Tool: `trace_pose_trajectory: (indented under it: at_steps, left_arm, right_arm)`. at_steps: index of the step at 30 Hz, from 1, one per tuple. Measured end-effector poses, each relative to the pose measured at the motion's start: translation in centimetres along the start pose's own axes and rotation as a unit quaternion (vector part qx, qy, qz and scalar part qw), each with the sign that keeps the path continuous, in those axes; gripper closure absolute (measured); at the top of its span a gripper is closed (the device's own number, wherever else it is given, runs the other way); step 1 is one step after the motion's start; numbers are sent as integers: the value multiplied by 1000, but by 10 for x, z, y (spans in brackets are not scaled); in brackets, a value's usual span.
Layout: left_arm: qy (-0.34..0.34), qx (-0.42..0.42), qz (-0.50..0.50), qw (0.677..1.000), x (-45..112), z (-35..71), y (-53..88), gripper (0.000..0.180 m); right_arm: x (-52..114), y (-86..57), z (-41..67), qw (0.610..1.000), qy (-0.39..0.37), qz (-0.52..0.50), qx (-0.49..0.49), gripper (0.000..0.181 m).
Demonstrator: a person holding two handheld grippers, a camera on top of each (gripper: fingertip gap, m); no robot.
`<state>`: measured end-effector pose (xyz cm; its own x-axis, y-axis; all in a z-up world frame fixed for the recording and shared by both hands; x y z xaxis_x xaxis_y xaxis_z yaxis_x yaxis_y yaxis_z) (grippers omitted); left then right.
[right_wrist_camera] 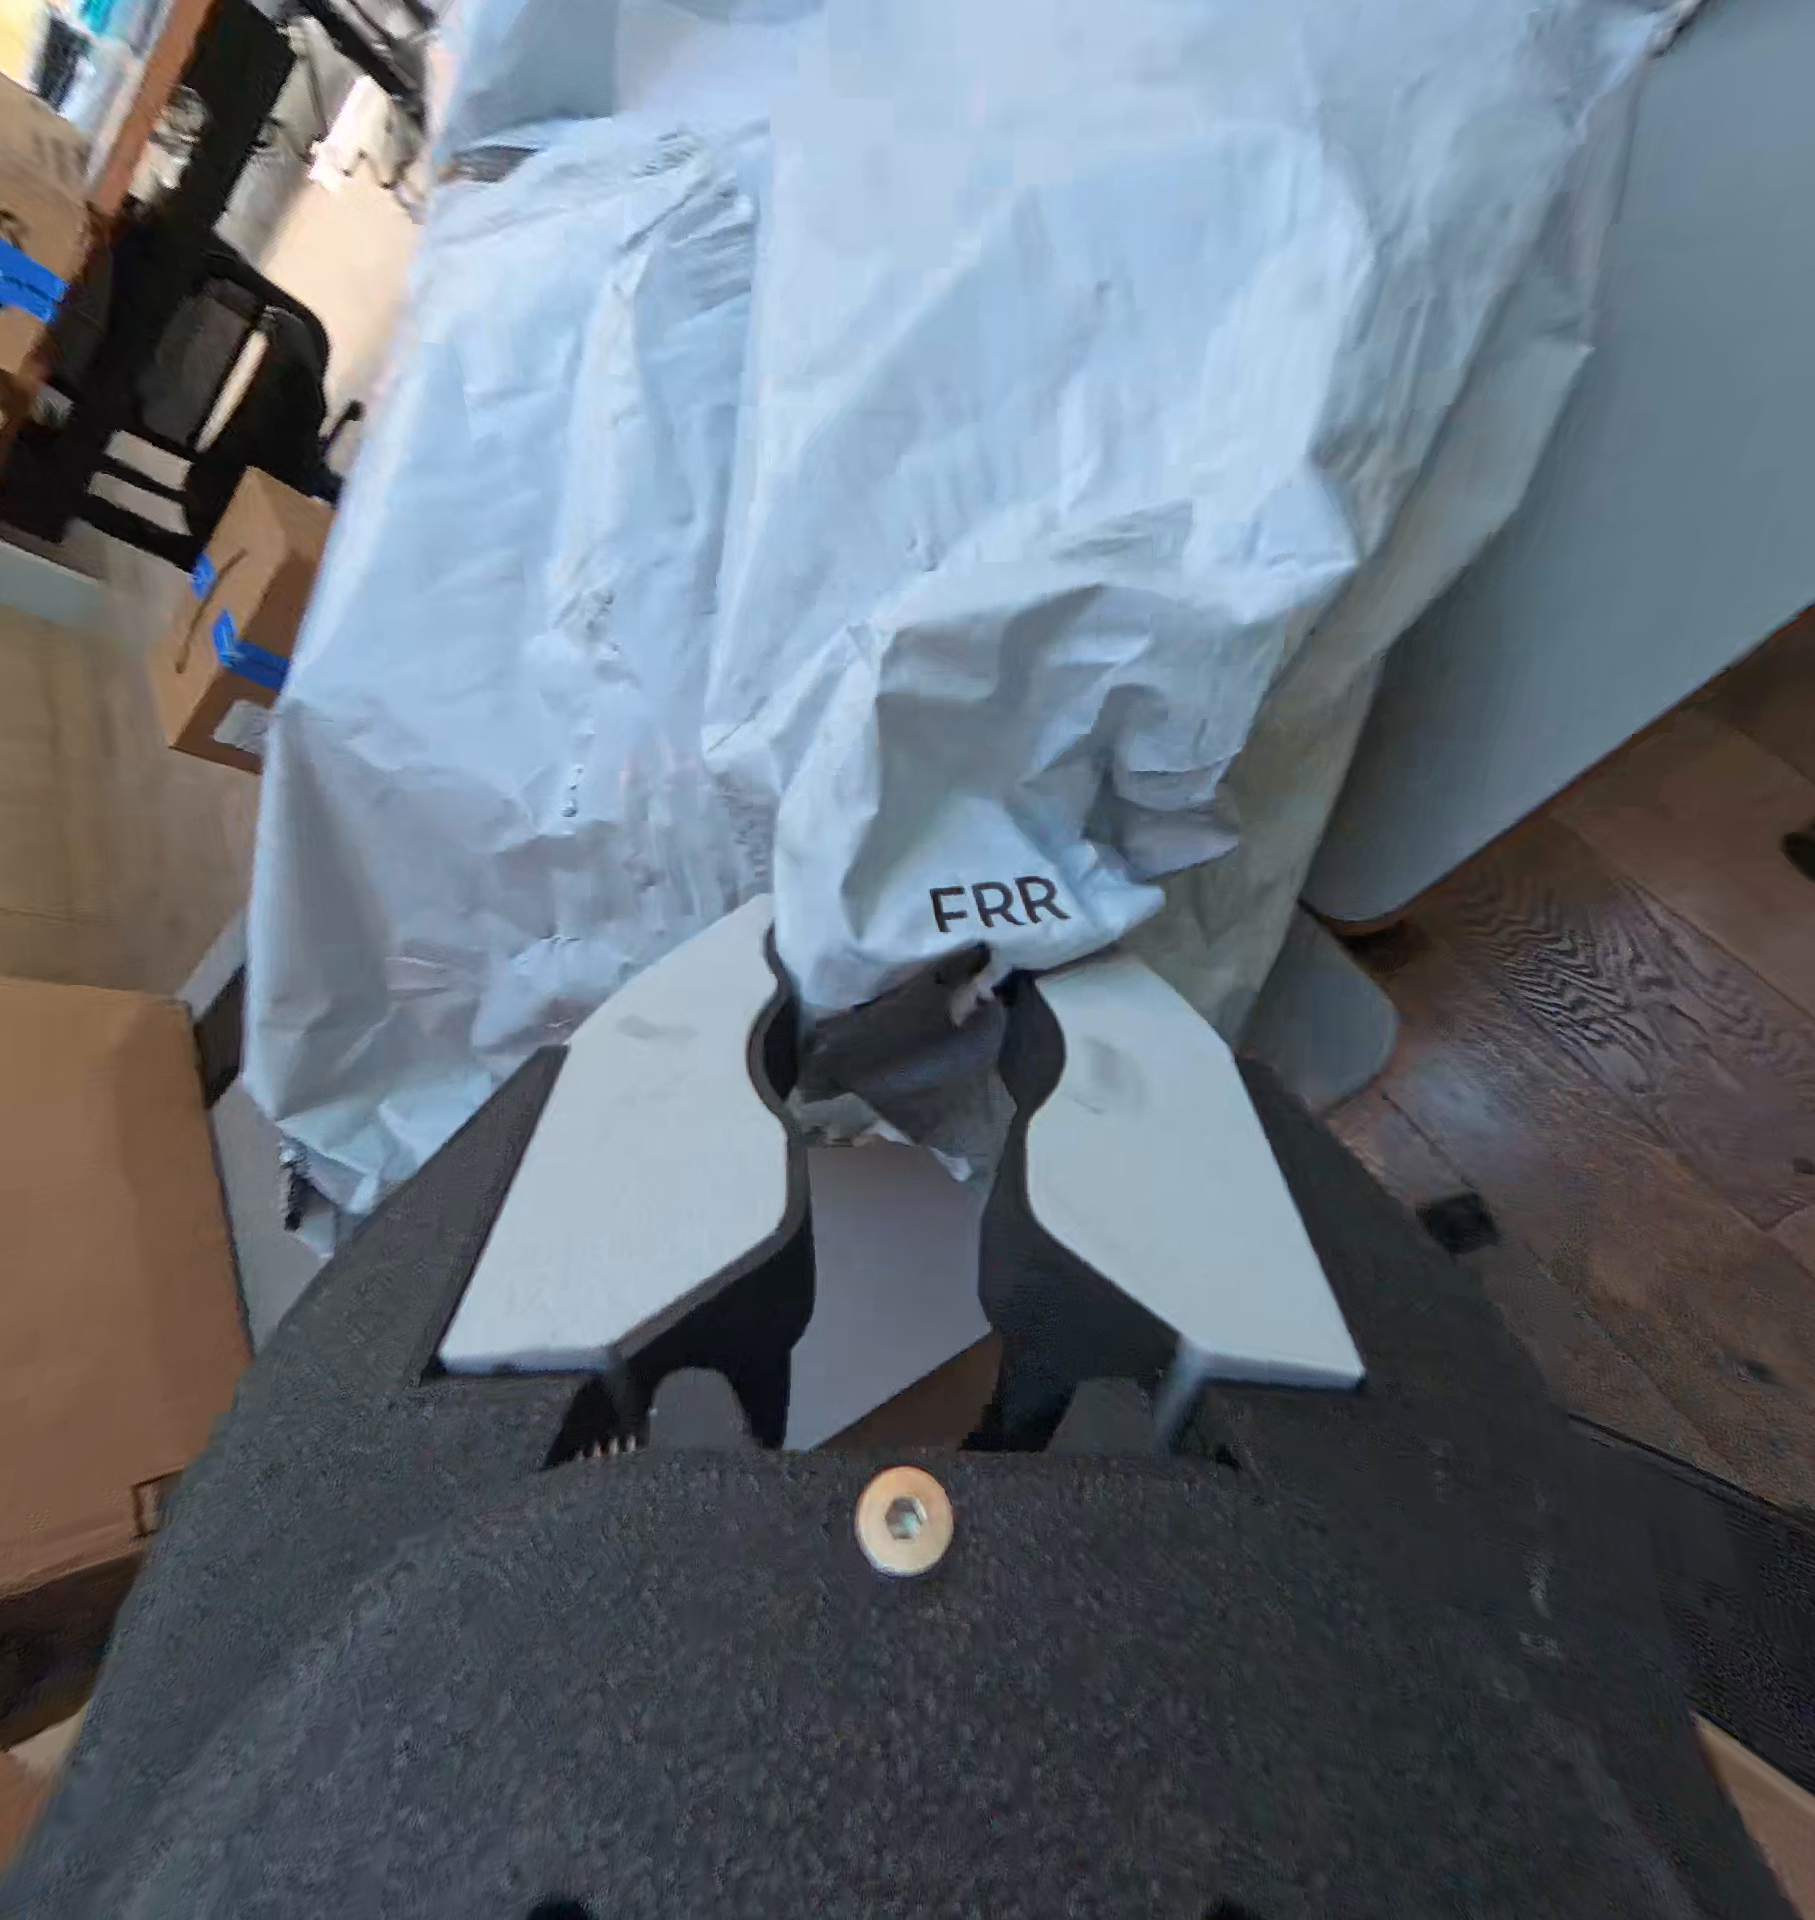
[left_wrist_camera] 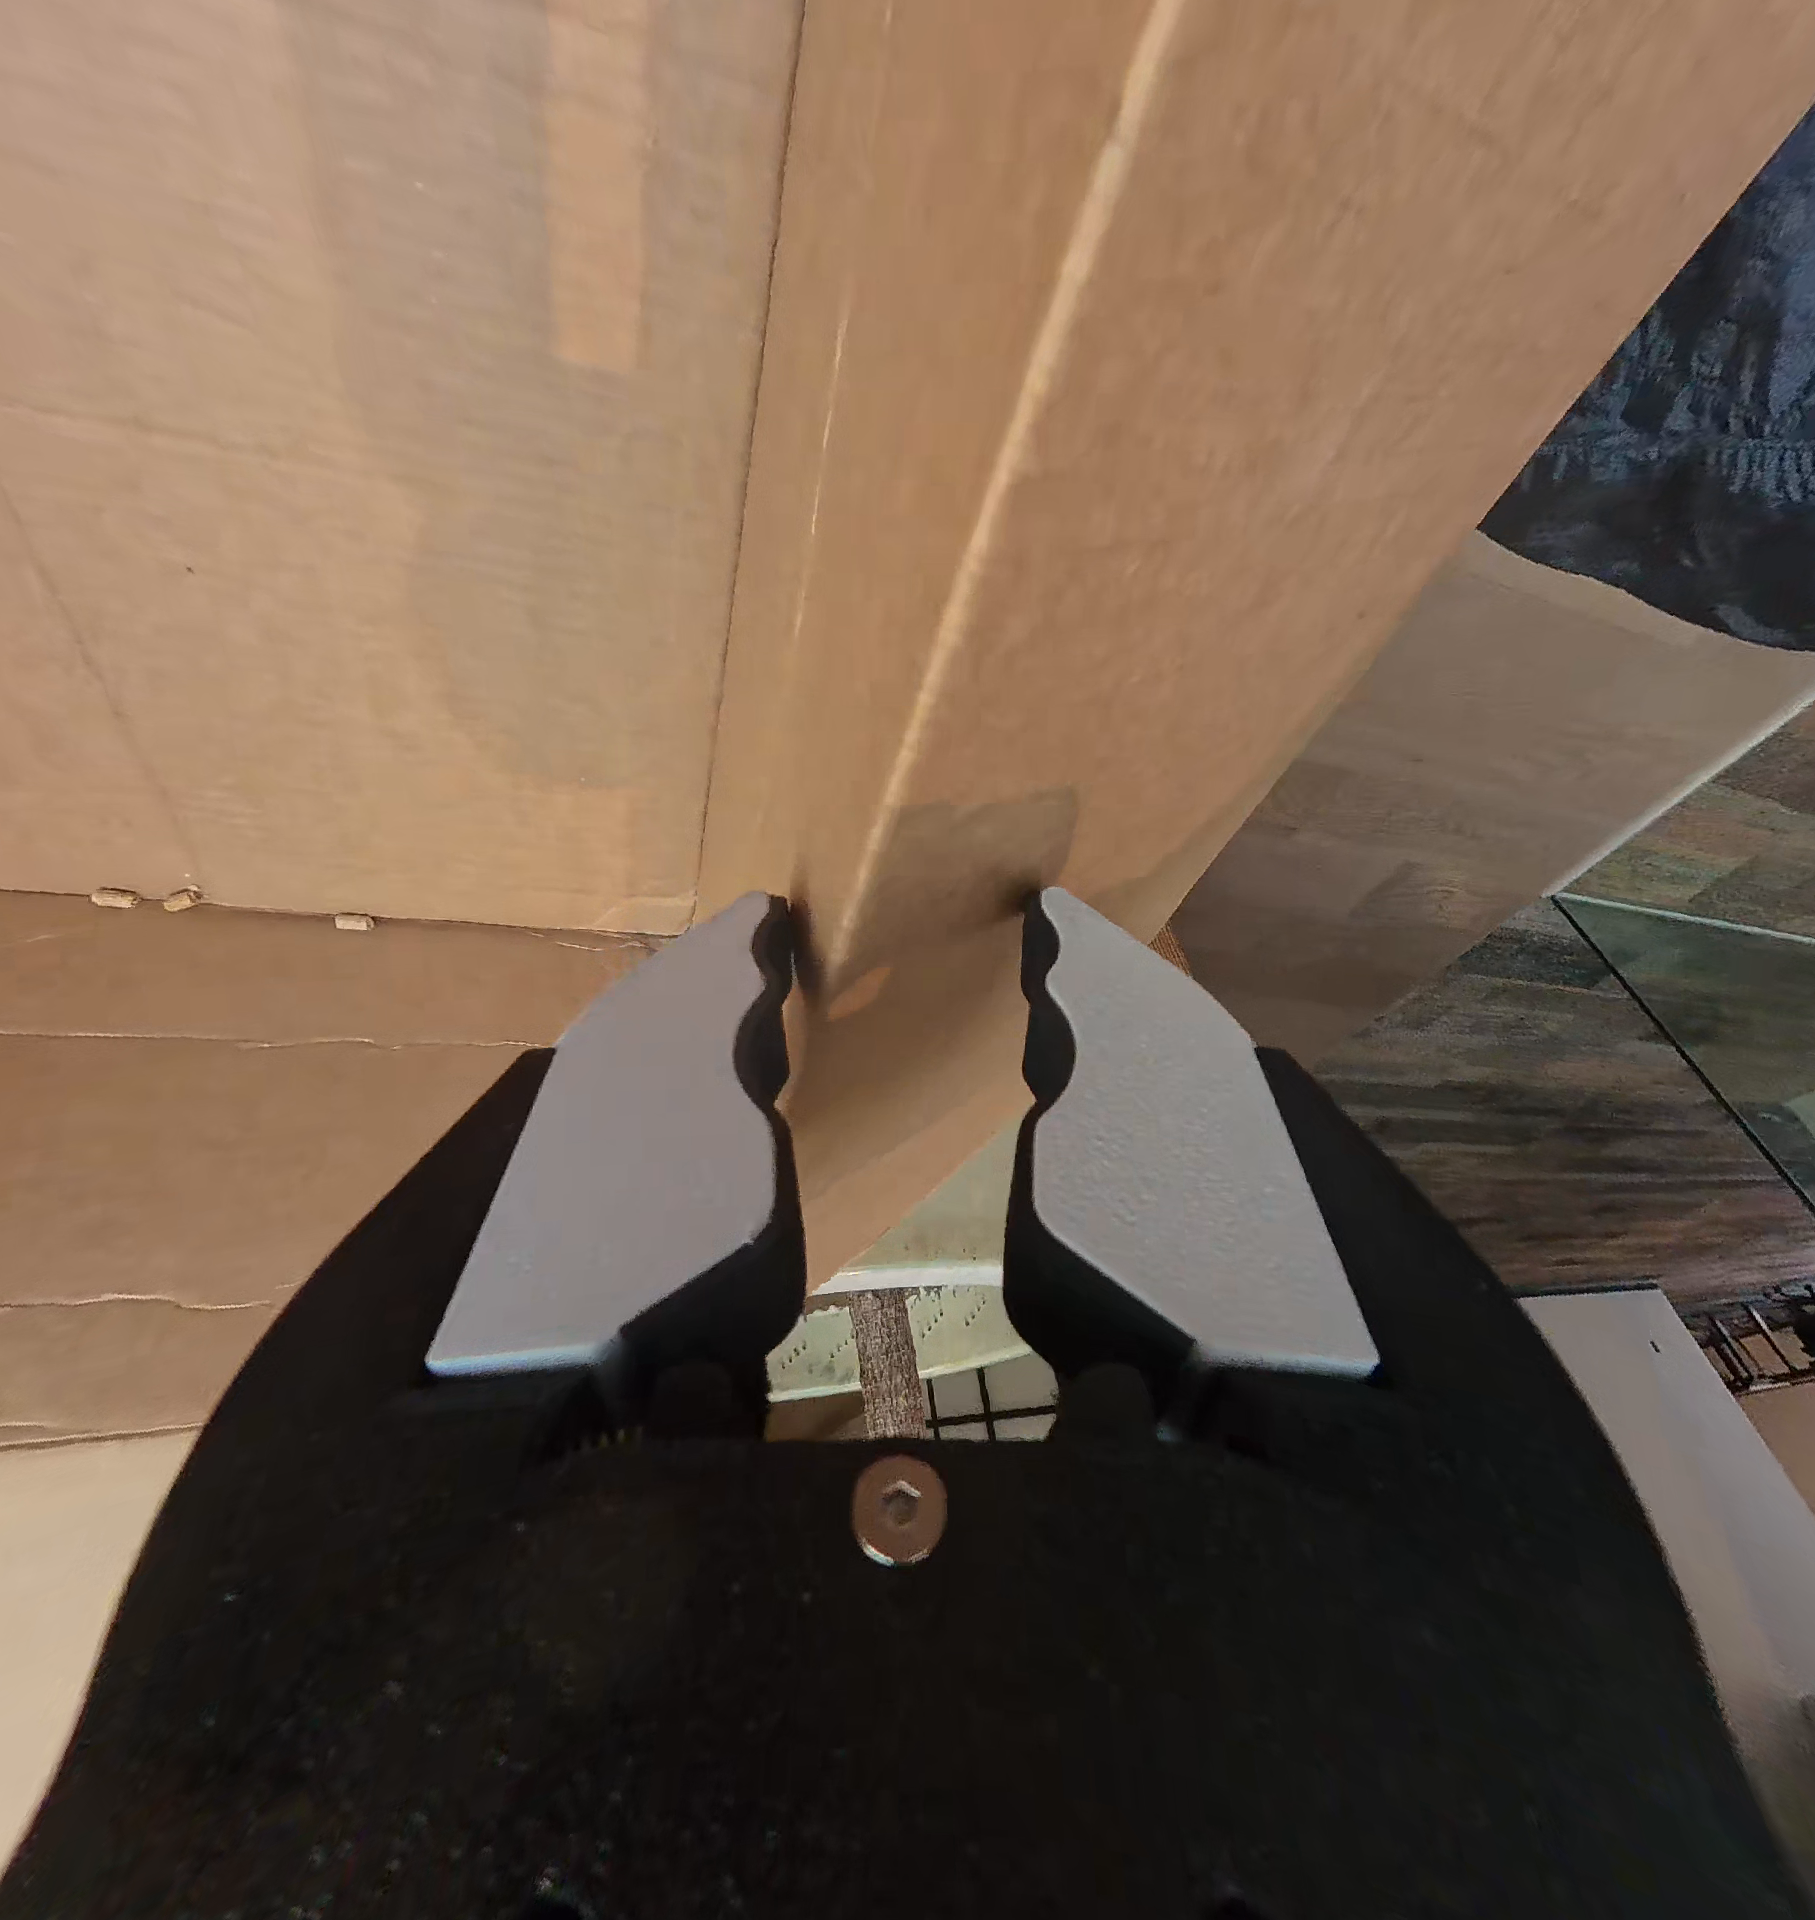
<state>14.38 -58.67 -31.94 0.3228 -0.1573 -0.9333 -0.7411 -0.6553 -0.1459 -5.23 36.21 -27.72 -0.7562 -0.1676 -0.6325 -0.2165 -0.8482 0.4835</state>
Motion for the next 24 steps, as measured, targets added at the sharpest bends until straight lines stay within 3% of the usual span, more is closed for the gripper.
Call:
trace_pose_trajectory:
  at_steps: [3,7,12,14,17,20,22,24]
  left_arm:
    - [-23,-25,2,999,1,-5,2,136]
    - [-59,-56,2,997,3,-11,3,136]
    - [-42,-68,17,997,6,-21,12,136]
    - [-39,-70,18,997,6,-23,15,136]
    - [-32,-69,15,997,6,-24,16,136]
    - [-32,-72,20,997,7,-23,15,136]
    - [-36,-74,24,996,7,-24,14,136]
    - [-30,-71,23,997,7,-23,14,136]
  right_arm:
    - [5,55,-12,997,16,62,-49,177]
    - [2,164,-52,973,34,136,-184,181]
    - [-7,318,-115,910,61,244,-330,179]
    - [-10,371,-151,880,99,283,-369,158]
    - [-38,404,-204,833,165,288,-443,97]
    - [-101,378,-201,835,79,268,-474,96]
    - [-125,323,-166,879,3,205,-430,104]
    - [-117,255,-140,929,17,161,-333,91]
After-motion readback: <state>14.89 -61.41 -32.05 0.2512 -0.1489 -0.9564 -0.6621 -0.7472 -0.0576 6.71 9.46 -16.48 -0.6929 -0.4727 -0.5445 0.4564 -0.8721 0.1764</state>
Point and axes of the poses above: each gripper's, where its closed fingertips meet, x out along the fingers, z out of its top, y = z × x across the jaws, the point moved 6 cm from there along -x, back along the fingers
